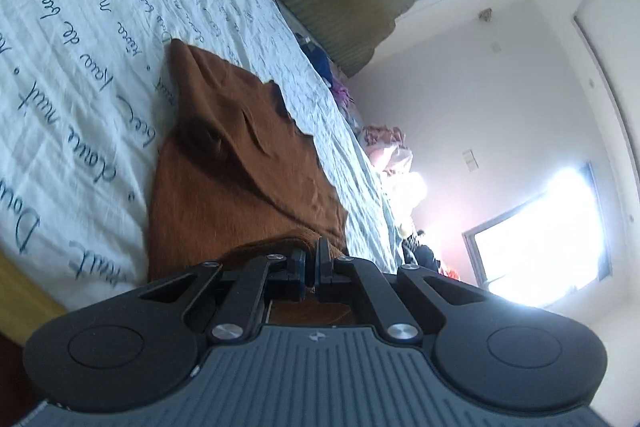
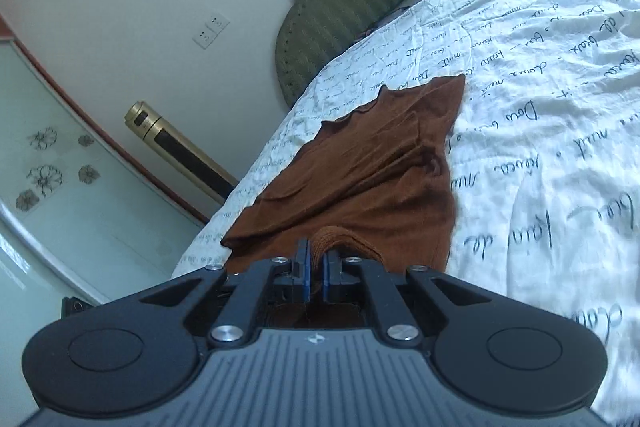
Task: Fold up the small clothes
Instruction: 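Grasp the hem with both grippers and fold it toward the collar, then open both grippers and lift them off the folded brown sweater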
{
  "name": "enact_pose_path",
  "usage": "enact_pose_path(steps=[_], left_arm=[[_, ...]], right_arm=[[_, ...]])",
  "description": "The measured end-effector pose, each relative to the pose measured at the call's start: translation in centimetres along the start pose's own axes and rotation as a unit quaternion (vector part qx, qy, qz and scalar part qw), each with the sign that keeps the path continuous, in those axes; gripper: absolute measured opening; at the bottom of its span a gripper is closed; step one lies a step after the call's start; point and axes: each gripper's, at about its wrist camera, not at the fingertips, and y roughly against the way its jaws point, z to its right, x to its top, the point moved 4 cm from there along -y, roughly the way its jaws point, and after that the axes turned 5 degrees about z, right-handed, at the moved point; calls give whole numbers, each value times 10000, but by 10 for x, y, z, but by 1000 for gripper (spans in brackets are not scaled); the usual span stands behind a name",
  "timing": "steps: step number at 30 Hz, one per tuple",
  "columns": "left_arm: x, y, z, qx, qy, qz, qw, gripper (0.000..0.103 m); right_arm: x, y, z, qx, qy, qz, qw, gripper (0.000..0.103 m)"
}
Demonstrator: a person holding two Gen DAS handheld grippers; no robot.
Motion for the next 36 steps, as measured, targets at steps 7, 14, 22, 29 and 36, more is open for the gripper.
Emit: enact_pose_path(steps=[7,14,22,29,36], left_arm=[[65,-56,-9,373,252,98,9989,2],[106,-95,-4,569,130,204,9981,2],[142,-143,-25,1046,264,158,9940,2],[152,-189,-66,1690,174,-119,9854,3],[161,-161,-41,1859,-419,730,9790,59]], right_arm=[[50,-69,19,-41,-432,-143,9990,5],[85,-109,6,48,-395,-168,9991,5],[119,-183,43,-510,-630,-381,9960,5],[122,-225,78,-1002,-573,-402,9925,8],[126,-217,51,-944,623,258,9932,99]])
